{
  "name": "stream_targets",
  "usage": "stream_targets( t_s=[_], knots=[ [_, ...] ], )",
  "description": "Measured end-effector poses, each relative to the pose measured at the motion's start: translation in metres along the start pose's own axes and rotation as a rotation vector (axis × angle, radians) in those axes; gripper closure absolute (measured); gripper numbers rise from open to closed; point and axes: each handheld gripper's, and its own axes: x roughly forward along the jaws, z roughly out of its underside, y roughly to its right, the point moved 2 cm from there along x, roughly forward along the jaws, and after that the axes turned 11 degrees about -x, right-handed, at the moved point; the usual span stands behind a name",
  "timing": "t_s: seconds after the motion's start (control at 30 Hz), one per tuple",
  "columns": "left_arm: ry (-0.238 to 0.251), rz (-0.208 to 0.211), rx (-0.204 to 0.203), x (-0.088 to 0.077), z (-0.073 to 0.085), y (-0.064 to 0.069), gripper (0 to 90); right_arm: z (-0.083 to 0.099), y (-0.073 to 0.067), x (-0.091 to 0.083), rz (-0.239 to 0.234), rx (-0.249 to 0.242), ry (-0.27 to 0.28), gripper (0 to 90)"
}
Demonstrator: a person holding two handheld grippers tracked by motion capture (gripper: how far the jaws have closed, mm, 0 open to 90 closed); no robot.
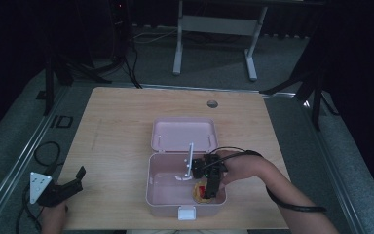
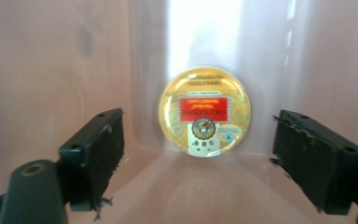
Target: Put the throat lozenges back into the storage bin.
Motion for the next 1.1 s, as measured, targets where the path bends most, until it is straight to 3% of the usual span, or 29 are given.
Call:
stream_targets(
  t_s=[0.17,0.2,0.27,0.47,0.63,0.77,0.87,0.93,1.1],
  knots=[
    [0.001,-0.001,0.001,0.0,0.0,0.0,0.4,0.019,-0.006,-0.033,0.057,0.008,0.12,12.3],
    [0.001,-0.001,0.001,0.0,0.0,0.0,0.4,0.019,-0.006,-0.033,0.057,0.008,0.12,12.3],
    [0.001,-0.002,0.001,0.0,0.0,0.0,0.4,0.037,-0.009,-0.05,0.091,0.048,0.177,12.1],
    [0.0,-0.003,0.001,0.0,0.0,0.0,0.3,0.077,-0.014,-0.057,0.147,0.121,0.227,12.2],
    [0.0,-0.004,0.001,0.0,0.0,0.0,0.4,0.102,-0.015,-0.047,0.169,0.159,0.261,12.2],
    [0.001,-0.005,0.001,0.0,0.0,0.0,0.4,0.126,-0.012,-0.022,0.196,0.224,0.296,12.1],
    [0.0,-0.005,0.002,0.0,0.0,0.0,0.3,0.14,-0.009,-0.007,0.251,0.263,0.355,12.8],
    [0.0,-0.005,0.002,0.0,0.0,0.001,0.3,0.152,-0.006,0.007,0.298,0.314,0.407,12.7],
    [0.001,-0.005,0.0,0.0,0.0,0.0,0.3,0.177,-0.002,0.037,0.409,0.426,0.48,12.6]
  ],
)
